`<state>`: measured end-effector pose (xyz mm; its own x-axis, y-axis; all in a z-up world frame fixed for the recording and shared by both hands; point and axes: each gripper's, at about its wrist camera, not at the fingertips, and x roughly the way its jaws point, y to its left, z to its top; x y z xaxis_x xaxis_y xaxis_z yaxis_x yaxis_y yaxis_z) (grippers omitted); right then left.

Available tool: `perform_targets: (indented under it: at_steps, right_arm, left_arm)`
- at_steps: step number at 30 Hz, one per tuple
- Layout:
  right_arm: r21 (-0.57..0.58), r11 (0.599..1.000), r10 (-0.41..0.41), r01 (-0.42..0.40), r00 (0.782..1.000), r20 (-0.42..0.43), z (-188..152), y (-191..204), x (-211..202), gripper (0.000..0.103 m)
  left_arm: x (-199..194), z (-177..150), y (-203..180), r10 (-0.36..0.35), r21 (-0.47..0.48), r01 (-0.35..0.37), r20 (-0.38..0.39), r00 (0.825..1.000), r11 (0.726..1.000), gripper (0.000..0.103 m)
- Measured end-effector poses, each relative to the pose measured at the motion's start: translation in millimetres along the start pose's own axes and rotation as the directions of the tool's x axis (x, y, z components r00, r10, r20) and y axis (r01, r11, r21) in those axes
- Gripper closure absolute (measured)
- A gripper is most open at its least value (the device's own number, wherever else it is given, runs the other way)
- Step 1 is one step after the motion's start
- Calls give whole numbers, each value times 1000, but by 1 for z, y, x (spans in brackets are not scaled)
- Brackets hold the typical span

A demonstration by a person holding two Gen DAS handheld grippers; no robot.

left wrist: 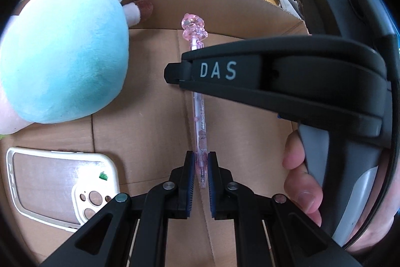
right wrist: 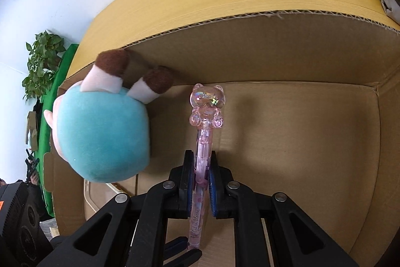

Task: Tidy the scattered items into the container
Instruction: 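Carry the pink pen upright with the left tool over the box, then lower the pen into the box and open the left tool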

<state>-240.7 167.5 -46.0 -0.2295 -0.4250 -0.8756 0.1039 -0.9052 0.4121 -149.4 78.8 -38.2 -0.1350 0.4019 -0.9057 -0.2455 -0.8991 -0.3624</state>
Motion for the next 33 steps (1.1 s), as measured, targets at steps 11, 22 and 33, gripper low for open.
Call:
perform_targets:
  at_steps: [11,22,33]
  right_arm:
    - [-23,1000,-2,3,1000,10,-3,-1,4,92]
    - [-39,999,18,-18,1000,11,-4,-6,-2,92]
    - [-32,999,3,-1,998,60,-7,-14,-23,77]
  left_arm:
    - [6,-3,10,10,1,-10,-12,1000,1000,94]
    - [0,-11,22,8,-5,-8,19,1000,1000,83]
    - [-16,-23,28,14,15,-15,56,998,1000,67]
